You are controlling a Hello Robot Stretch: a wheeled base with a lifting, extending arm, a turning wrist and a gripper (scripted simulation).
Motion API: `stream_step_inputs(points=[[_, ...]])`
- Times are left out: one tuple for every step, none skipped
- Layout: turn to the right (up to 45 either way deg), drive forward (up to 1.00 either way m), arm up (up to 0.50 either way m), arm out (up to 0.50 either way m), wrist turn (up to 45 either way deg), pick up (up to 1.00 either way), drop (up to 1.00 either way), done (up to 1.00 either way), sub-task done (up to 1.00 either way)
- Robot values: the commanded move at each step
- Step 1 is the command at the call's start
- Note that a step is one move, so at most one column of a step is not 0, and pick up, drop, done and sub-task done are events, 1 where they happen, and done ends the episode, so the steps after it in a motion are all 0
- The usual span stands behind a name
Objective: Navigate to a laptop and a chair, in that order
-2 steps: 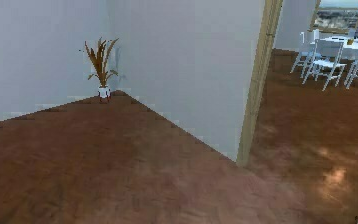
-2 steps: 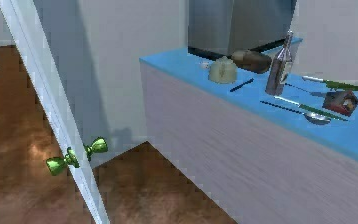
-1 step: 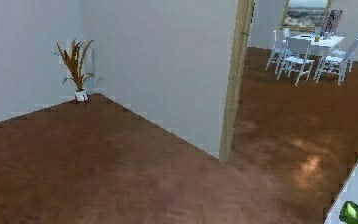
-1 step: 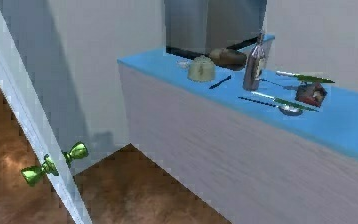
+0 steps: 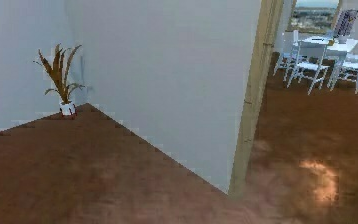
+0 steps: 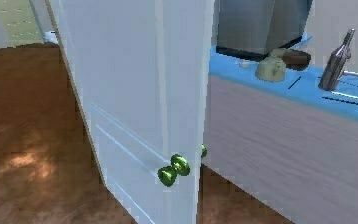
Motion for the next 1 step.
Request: stream_step_inputs(points=[[-6.0, 0.0, 0.0, 0.0, 0.0, 0.0, 0.0, 0.0, 0.0]])
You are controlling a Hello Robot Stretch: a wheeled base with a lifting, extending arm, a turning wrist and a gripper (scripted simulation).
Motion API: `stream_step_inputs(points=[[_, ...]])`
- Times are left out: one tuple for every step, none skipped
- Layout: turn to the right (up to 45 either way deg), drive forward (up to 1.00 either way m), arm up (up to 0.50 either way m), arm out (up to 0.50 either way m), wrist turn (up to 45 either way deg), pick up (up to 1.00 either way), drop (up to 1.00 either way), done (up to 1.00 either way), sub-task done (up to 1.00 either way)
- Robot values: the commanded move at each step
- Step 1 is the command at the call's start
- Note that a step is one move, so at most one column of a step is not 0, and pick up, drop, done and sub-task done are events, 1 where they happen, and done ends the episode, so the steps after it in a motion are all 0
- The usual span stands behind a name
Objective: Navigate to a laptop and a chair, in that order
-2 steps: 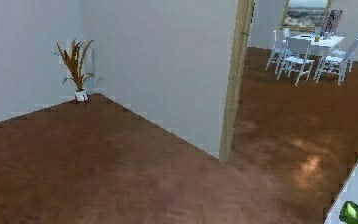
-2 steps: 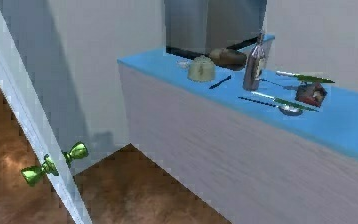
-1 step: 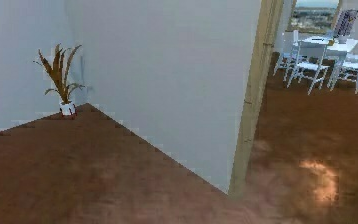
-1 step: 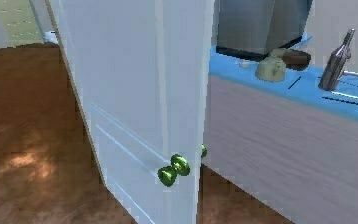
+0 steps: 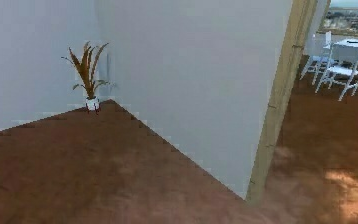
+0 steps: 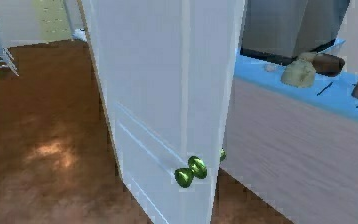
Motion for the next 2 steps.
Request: stream_step_inputs(points=[[0.0, 0.25, 0.0, 0.0, 0.0, 0.0, 0.0, 0.0, 0.0], [45.0, 0.0, 0.0, 0.0, 0.0, 0.0, 0.0, 0.0, 0.0]])
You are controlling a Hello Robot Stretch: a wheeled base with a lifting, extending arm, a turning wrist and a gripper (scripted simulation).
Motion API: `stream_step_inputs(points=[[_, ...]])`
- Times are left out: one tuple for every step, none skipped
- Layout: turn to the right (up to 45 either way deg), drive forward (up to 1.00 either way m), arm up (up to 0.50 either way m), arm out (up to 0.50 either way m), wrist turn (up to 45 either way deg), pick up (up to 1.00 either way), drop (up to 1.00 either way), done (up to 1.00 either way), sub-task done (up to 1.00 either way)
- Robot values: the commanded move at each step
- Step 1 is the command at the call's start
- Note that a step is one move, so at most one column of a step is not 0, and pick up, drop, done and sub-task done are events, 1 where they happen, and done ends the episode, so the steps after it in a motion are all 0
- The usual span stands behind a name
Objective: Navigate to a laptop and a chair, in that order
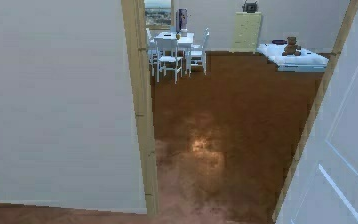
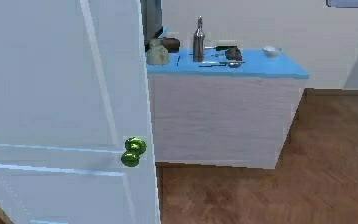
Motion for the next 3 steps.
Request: stream_step_inputs(points=[[6.0, 0.0, 0.0, 0.0, 0.0, 0.0, 0.0, 0.0, 0.0], [0.0, 0.35, 0.0, 0.0, 0.0, 0.0, 0.0, 0.0, 0.0], [12.0, 0.0, 0.0, 0.0, 0.0, 0.0, 0.0, 0.0, 0.0]])
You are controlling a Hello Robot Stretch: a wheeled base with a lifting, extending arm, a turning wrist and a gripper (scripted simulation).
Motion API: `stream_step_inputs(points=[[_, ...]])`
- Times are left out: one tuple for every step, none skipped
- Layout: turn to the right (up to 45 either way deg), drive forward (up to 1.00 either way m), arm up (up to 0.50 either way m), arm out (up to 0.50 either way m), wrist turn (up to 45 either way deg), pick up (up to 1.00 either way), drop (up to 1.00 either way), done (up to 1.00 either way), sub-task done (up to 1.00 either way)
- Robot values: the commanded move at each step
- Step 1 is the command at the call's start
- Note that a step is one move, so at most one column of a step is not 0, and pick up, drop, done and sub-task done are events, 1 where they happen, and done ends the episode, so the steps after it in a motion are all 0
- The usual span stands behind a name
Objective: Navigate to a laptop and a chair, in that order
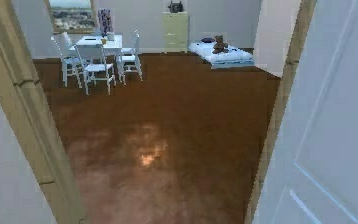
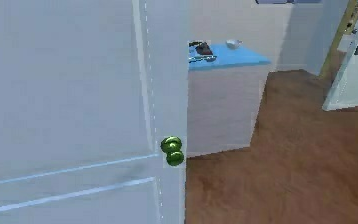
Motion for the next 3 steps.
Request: stream_step_inputs(points=[[0.0, 1.0, 0.0, 0.0, 0.0, 0.0, 0.0, 0.0, 0.0], [45.0, 0.0, 0.0, 0.0, 0.0, 0.0, 0.0, 0.0, 0.0], [9.0, 0.0, 0.0, 0.0, 0.0, 0.0, 0.0, 0.0, 0.0]])
